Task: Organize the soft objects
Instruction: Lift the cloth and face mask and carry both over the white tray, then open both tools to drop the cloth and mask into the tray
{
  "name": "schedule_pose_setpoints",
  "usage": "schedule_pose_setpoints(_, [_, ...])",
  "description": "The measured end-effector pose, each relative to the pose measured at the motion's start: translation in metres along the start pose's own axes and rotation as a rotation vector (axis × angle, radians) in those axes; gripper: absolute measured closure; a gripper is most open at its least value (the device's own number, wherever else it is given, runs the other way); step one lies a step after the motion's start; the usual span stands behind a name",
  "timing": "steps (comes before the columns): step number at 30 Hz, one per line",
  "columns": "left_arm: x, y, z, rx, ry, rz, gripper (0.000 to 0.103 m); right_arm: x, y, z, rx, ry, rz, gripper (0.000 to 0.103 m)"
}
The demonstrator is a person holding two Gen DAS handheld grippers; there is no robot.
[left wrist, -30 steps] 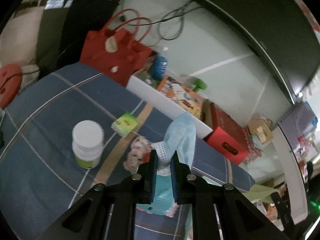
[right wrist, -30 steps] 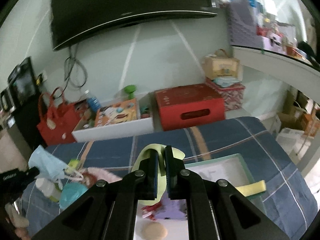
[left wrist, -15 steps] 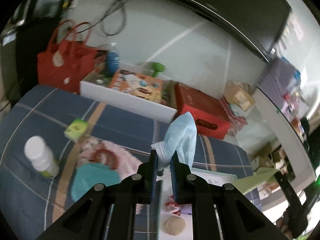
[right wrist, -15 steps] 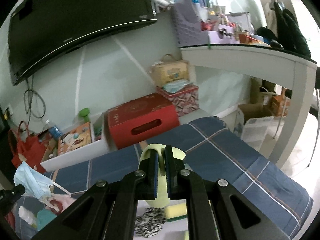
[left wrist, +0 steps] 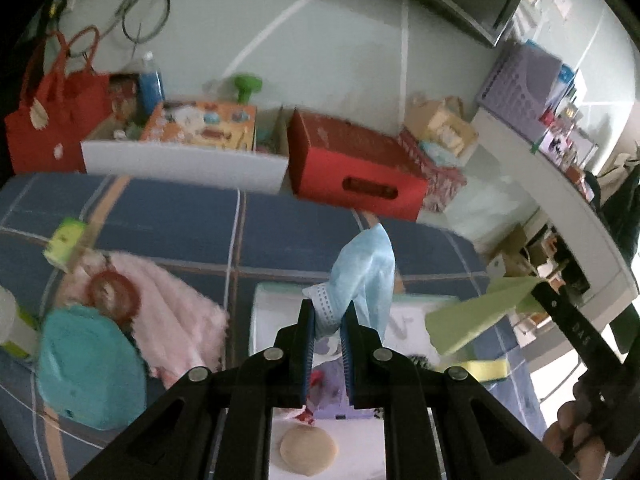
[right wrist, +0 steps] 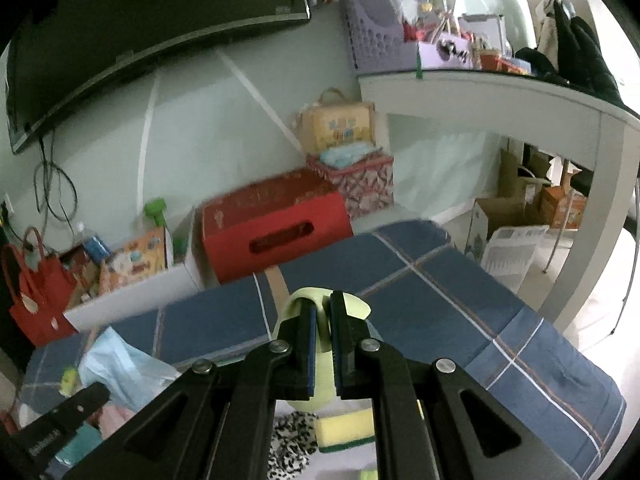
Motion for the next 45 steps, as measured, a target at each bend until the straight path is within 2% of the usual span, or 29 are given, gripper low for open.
schedule_pose_setpoints(6, [0.004, 0.024, -0.03, 0.087, -0.032, -0.013, 0.089, 0.001, 0.03, -0.031, 0.15, 0.005, 0.006, 0.097])
schedule_pose_setpoints(15, [0.012, 0.047, -0.058, 0.167, -0.107, -0.05, 0.089, -0.003, 0.059, -0.05, 0.297, 0.018, -0.008, 0.097])
schedule_pose_setpoints(18, [0.014, 0.054, -0.067, 0.183, -0.133, -0.068, 0.089, -0.004, 0.064, -0.053, 0.327, 0.022, -0.013, 0.097])
schedule_pose_setpoints(25, [0.018, 0.056, -0.069, 0.208, -0.125, -0.062, 0.088, -0.003, 0.064, -0.051, 0.34, 0.022, -0.012, 0.097])
schedule_pose_setpoints(28, [0.018, 0.054, -0.065, 0.223, -0.119, -0.061, 0.085, -0.001, 0.061, -0.048, 0.339, 0.013, -0.015, 0.091])
schedule_pose_setpoints(30, [0.018, 0.053, -0.06, 0.224, -0.121, -0.062, 0.081, -0.001, 0.059, -0.045, 0.332, 0.017, -0.011, 0.071])
schedule_pose_setpoints(32, [0.018, 0.05, -0.056, 0.223, -0.124, -0.059, 0.074, 0.001, 0.056, -0.041, 0.323, 0.015, -0.009, 0.062])
schedule_pose_setpoints(33, [0.019, 0.05, -0.052, 0.221, -0.125, -0.056, 0.071, 0.001, 0.054, -0.04, 0.32, 0.014, -0.009, 0.062])
schedule_pose_setpoints(35, [0.02, 0.048, -0.048, 0.216, -0.129, -0.046, 0.054, 0.003, 0.052, -0.036, 0.315, 0.013, -0.006, 0.061])
schedule_pose_setpoints(37, [0.022, 0.046, -0.044, 0.21, -0.13, -0.042, 0.045, 0.004, 0.052, -0.035, 0.316, 0.013, 0.003, 0.059])
schedule_pose_setpoints(39, [0.023, 0.043, -0.04, 0.201, -0.134, -0.039, 0.045, 0.006, 0.052, -0.034, 0.319, 0.011, 0.009, 0.049])
schedule_pose_setpoints(43, [0.029, 0.039, -0.037, 0.193, -0.154, -0.027, 0.034, 0.008, 0.054, -0.035, 0.329, 0.01, 0.019, 0.047])
schedule_pose_setpoints(45, [0.033, 0.039, -0.037, 0.196, -0.161, -0.013, 0.031, 0.008, 0.055, -0.036, 0.335, 0.013, 0.026, 0.042])
Point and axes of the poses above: each gripper's, at about its wrist camera, not at the fingertips, and z roughly against the way its jaws point, x to its left, y to its underside, the point moved 8 cm from there along -z, roughly the way its jaws point, and after that the axes turned 8 degrees about -y, right-handed, at the moved point
